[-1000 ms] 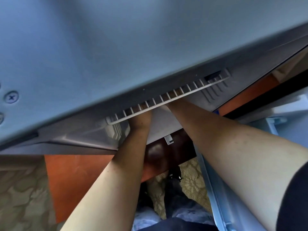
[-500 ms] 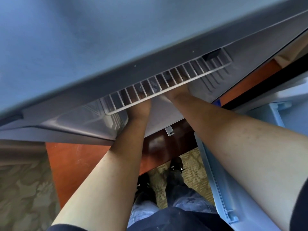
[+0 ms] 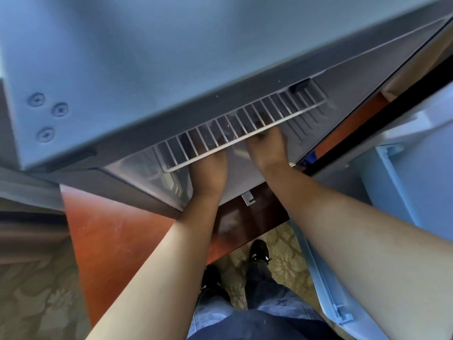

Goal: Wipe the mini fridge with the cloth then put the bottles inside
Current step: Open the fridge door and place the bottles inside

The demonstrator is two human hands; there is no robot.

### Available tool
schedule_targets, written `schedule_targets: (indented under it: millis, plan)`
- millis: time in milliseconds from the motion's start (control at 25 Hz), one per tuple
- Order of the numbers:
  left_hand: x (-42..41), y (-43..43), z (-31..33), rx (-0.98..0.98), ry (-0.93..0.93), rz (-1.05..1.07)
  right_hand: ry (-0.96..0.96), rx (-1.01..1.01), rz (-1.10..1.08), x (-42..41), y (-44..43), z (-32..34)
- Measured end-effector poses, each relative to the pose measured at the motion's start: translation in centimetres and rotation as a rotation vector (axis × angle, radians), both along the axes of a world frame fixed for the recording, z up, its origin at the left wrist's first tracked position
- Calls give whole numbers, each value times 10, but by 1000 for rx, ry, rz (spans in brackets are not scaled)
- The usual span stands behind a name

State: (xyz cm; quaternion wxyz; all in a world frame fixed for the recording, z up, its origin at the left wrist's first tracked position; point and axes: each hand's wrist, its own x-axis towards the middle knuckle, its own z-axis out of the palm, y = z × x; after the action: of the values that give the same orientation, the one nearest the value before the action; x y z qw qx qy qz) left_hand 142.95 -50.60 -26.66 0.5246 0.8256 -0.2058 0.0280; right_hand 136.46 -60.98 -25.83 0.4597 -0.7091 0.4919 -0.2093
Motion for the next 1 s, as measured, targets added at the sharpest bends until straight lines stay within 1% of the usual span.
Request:
schedule_targets:
  millis: [120, 280, 400, 480, 600, 720, 800, 920, 1000]
  plan:
    - [-21, 24, 4, 31, 84, -135, -123, -30, -195, -38, 18, 14]
    - [-50, 54, 13, 121, 212, -218, -176, -128, -243, -93, 56, 46]
    - [-81, 77, 33, 105, 245, -340, -175, -201, -189, -133, 85, 83]
    - [-98, 89, 50, 86, 195, -365, -191, -271, -147, -157, 102, 109]
    - [-130, 101, 85, 59, 23, -402, -278, -415, -76, -193, 125, 152]
    - [-182, 112, 131, -63, -133, -397, -381, -515, 34, -248, 146, 192]
    - [-226, 115, 160, -128, -189, -404, -424, -593, 101, -296, 155, 216]
    - [-299, 116, 196, -173, -240, -501, -373, -764, 98, -375, 154, 243]
    - [-339, 114, 221, -159, -278, -592, -266, -792, 50, -418, 148, 252]
